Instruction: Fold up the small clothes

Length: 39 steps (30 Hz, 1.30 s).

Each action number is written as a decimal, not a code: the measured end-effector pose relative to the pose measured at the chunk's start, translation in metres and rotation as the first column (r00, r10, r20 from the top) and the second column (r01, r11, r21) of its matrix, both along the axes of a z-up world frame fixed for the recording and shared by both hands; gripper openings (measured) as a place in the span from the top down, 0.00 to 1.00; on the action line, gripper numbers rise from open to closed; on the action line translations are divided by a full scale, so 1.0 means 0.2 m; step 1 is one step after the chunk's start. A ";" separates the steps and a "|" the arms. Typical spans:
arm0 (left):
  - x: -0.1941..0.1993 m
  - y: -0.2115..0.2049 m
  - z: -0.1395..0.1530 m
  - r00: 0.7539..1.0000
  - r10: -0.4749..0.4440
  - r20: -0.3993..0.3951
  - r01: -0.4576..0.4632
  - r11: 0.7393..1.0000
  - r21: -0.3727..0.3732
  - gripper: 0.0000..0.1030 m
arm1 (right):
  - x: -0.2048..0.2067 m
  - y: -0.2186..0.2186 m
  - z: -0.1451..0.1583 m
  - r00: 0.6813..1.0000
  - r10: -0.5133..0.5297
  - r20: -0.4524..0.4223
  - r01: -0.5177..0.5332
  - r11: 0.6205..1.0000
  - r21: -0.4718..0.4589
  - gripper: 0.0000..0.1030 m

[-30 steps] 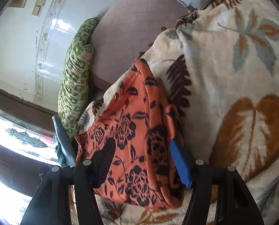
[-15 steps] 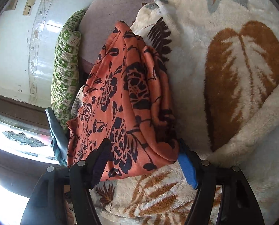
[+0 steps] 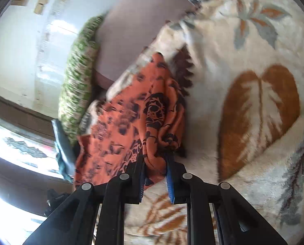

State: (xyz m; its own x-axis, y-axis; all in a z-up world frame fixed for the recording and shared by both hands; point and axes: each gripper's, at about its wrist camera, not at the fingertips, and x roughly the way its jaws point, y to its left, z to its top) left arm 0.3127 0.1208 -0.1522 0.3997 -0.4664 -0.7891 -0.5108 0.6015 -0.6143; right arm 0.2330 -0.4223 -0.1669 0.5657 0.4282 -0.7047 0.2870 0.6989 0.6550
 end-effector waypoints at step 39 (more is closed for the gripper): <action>0.73 -0.18 0.16 0.986 -0.168 0.003 0.140 0.829 0.542 0.85 | 0.66 -0.07 0.22 0.993 -0.059 0.097 0.081 0.969 -0.232 0.79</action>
State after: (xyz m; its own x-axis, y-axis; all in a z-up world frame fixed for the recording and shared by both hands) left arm 0.4592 0.0843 -0.1203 0.4026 -0.0324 -0.9148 -0.3622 0.9122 -0.1917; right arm 0.3647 -0.4361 -0.1230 0.6532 0.2133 -0.7266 0.2890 0.8167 0.4995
